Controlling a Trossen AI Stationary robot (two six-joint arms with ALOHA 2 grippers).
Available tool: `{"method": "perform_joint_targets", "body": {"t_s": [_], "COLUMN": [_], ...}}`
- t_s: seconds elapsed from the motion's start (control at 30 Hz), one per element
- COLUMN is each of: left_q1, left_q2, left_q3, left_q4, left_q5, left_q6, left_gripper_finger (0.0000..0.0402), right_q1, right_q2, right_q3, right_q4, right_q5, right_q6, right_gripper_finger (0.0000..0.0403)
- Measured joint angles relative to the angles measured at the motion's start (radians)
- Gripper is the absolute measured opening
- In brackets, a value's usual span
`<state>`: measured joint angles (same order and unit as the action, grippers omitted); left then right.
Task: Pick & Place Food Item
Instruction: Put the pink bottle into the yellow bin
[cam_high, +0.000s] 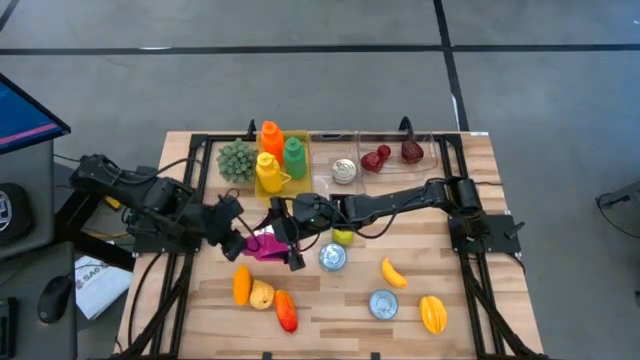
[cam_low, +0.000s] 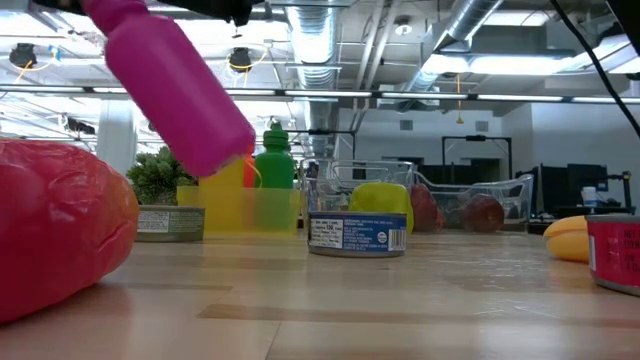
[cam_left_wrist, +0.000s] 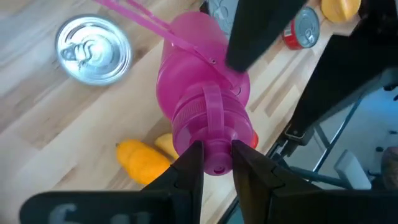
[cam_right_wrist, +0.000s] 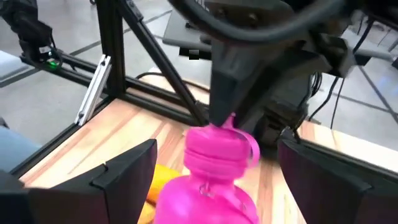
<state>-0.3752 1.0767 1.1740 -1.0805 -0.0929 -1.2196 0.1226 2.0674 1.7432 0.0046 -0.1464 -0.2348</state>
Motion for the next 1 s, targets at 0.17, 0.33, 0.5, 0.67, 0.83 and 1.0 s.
{"method": "perform_joint_targets", "body": {"t_s": [0.17, 0.33, 0.5, 0.67, 0.83, 1.0], "left_q1": [0.087, 0.154, 0.190, 0.211, 0.218, 0.219], "left_q2": [0.047, 0.063, 0.064, 0.065, 0.080, 0.083], "left_q3": [0.000, 0.000, 0.000, 0.000, 0.001, 0.000], "left_q4": [0.079, 0.119, 0.125, 0.159, 0.166, 0.163], "left_q5": [0.078, 0.118, 0.125, 0.125, 0.129, 0.138], "left_q6": [0.127, 0.210, 0.259, 0.300, 0.307, 0.323], "left_gripper_finger": [0.0062, 0.0062, 0.0062, 0.0062, 0.0062, 0.0062], "right_q1": [-0.001, -0.001, -0.008, -0.015, -0.018, -0.019], "right_q2": [0.000, 0.000, 0.000, 0.000, 0.000, 0.000], "right_q3": [0.000, 0.000, 0.000, 0.000, 0.000, 0.000], "right_q4": [-0.064, -0.116, -0.164, -0.178, -0.180, -0.189], "right_q5": [0.070, 0.071, 0.070, 0.069, 0.069, 0.068], "right_q6": [0.001, 0.023, 0.030, 0.037, 0.036, 0.036], "right_gripper_finger": [0.0329, 0.0329, 0.0329, 0.0329, 0.0315, 0.0268]}}
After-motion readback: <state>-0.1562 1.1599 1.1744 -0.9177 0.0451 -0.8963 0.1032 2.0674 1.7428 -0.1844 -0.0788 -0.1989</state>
